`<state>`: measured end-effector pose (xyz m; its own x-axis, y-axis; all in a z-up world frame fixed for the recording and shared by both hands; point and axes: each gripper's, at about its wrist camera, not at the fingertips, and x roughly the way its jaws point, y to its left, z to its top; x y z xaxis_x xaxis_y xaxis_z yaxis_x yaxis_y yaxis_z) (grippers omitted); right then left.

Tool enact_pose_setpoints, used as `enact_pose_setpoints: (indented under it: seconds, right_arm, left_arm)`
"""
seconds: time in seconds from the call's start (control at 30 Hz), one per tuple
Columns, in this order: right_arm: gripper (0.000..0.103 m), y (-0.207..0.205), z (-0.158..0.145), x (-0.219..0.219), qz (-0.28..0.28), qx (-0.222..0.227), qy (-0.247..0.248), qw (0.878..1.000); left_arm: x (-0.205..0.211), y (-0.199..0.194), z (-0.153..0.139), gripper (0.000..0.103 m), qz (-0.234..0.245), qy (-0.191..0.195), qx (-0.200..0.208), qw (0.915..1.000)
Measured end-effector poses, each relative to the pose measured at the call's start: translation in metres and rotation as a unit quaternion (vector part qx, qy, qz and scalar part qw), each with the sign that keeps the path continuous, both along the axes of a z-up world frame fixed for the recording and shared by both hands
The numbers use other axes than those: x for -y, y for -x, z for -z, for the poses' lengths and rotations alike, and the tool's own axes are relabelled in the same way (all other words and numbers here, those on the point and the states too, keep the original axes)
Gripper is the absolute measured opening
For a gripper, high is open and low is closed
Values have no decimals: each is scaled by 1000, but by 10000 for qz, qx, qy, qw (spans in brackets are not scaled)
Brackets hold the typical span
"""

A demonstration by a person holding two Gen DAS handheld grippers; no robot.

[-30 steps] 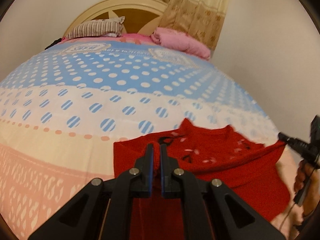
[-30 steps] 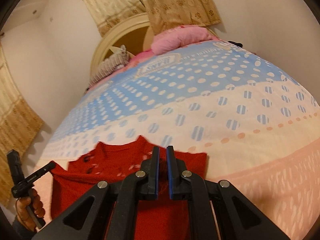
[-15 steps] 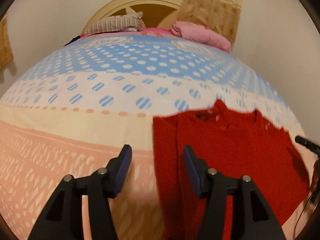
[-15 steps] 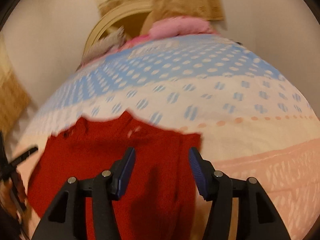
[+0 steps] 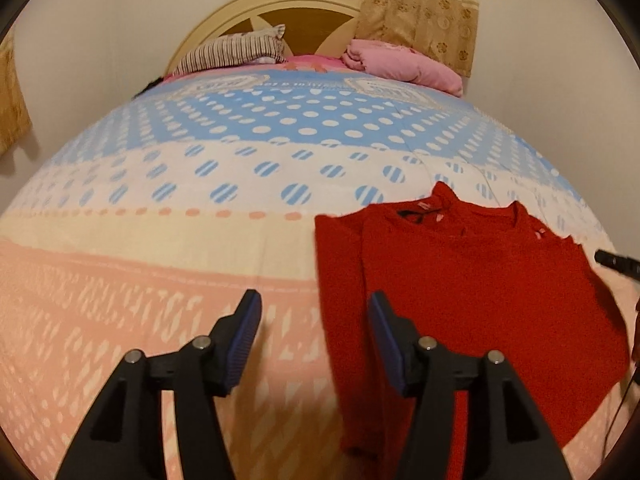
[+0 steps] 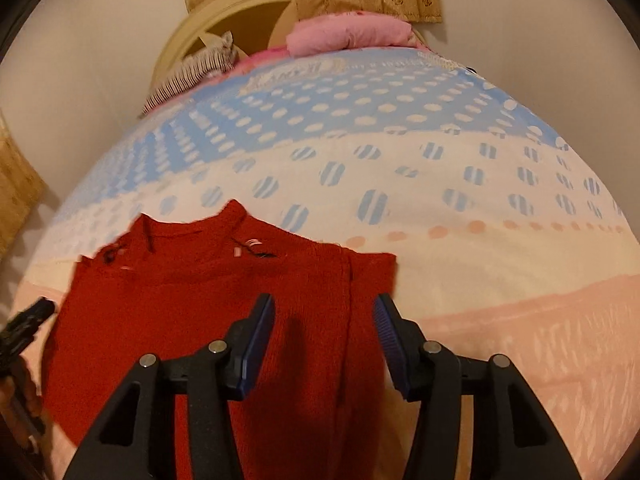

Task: Fold small clothes

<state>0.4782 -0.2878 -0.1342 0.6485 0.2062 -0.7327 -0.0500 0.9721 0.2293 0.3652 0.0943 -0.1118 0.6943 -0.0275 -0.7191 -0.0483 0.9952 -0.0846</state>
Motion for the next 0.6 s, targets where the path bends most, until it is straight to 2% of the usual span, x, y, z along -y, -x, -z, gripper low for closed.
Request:
enact_pose_setpoints:
  seconds: [0.03, 0.07, 0.13, 0.2, 0.27, 0.37, 0.47, 0.5, 0.53, 0.6]
  right_arm:
    - [53, 7, -2, 3, -73, 23, -123, 9999]
    - [53, 11, -3, 1, -148, 28, -167, 9997]
    - [53, 16, -1, -10, -366, -30, -71, 9993]
    - [49, 13, 4, -25, -576, -129, 198, 9981]
    - [46, 7, 9, -33, -608, -190, 477, 9968]
    - [44, -9, 12, -24, -368, -247, 456, 9980]
    - [38, -23, 21, -19, -296, -366, 553, 9974]
    - [36, -26, 24, -19, -323, -399, 571, 9970]
    - [34, -28, 26, -20, -363, -399, 568, 9969]
    - [33, -28, 29, -22, -416, -327, 600, 9968]
  left_arm:
    - [1, 1, 2, 68, 18, -9, -16, 10000]
    - [4, 2, 4, 69, 21, -83, -18, 10000]
    - [12, 0, 12, 69, 30, -343, -76, 9994]
    - [14, -2, 16, 69, -14, -408, -138, 9991]
    - [12, -6, 10, 69, -61, -390, -73, 9992]
    - [13, -14, -11, 69, 81, -337, 210, 9992]
    - [21, -27, -21, 65, 410, -267, 331, 9983]
    - [24, -32, -20, 61, 509, -241, 306, 9979]
    - [30, -40, -16, 53, 621, -189, 223, 9976]
    - [37, -51, -7, 48, 775, -105, 39, 9969]
